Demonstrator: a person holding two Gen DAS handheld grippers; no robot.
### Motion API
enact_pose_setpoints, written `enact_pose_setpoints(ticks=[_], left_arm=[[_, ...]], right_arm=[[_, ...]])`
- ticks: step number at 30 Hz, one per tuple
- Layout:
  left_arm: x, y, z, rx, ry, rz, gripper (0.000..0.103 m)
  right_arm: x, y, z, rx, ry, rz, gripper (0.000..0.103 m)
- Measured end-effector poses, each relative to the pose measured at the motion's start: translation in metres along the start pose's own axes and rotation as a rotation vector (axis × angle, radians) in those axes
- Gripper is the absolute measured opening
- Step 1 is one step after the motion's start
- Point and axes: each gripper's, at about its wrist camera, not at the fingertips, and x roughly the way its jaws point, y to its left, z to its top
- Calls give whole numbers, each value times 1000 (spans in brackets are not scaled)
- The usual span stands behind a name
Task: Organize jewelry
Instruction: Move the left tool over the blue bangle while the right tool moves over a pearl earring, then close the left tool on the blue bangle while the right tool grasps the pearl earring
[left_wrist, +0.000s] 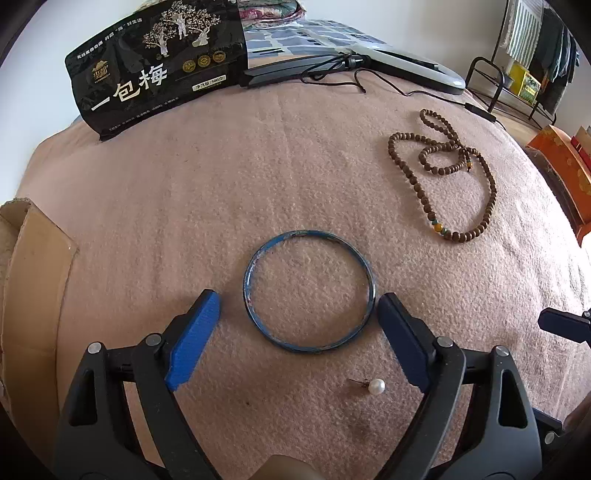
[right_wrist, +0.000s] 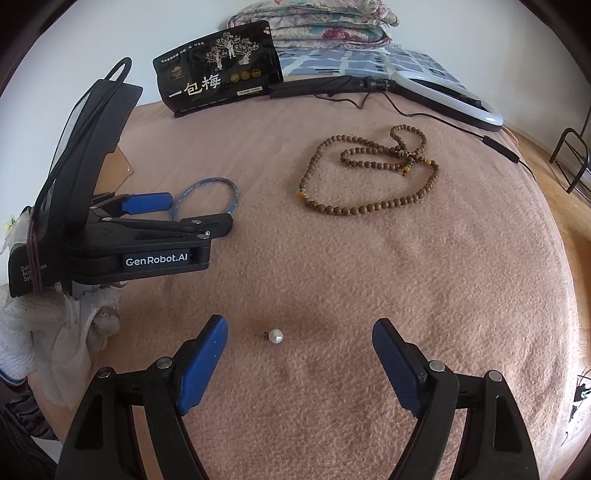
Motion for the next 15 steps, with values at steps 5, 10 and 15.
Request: enact_pose_setpoints(ticks=[5,10,15], left_arm=[[1,7,-1,-33,-11,-30,91],[-1,9,-2,-32,-24,-47,90],[-3,11,-3,-32,-38,-61,77]], right_arm=[[3,0,1,0,3,-3,83],[6,0,1,-1,4,-6,82],[12,4,1,-16,9,-5,76]])
